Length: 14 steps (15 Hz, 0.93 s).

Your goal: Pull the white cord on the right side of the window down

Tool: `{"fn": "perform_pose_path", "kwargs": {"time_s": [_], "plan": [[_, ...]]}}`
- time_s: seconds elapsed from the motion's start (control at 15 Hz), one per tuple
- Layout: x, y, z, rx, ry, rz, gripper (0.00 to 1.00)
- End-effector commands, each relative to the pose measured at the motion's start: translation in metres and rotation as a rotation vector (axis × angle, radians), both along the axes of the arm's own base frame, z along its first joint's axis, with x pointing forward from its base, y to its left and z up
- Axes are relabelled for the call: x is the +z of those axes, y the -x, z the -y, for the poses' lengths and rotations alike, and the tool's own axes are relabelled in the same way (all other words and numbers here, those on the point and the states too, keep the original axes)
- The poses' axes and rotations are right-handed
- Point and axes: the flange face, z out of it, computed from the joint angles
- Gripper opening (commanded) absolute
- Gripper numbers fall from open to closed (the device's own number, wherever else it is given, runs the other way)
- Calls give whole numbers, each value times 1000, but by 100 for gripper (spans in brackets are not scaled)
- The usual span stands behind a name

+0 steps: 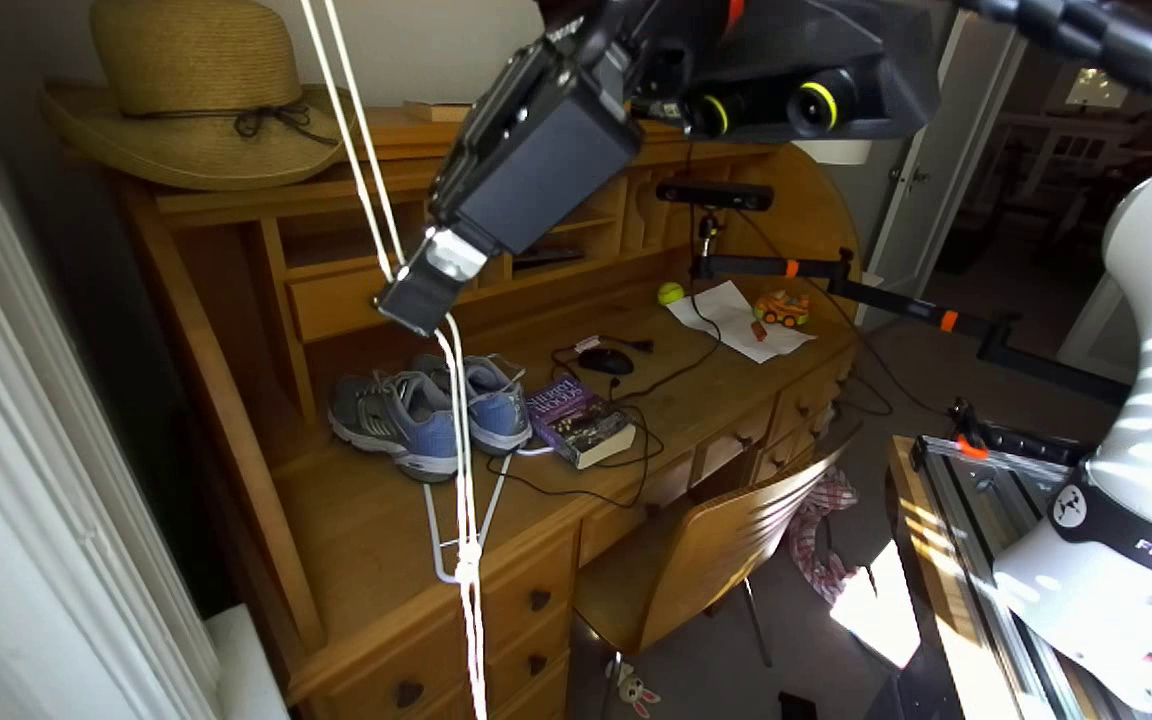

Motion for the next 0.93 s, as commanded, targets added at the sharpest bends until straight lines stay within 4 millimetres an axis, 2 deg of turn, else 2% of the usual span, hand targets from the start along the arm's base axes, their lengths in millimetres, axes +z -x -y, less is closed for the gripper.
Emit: {"fn": "perform_pose_path", "kwargs": {"time_s": [0.0,0.6,0.67,0.87], "plan": [[-75,10,13,3,99,-128,0],[-111,13,20,-9,151,-202,0],[-50,2,7,-16,67,-88,2],[-57,1,9,-20,76,-99,2]]}}
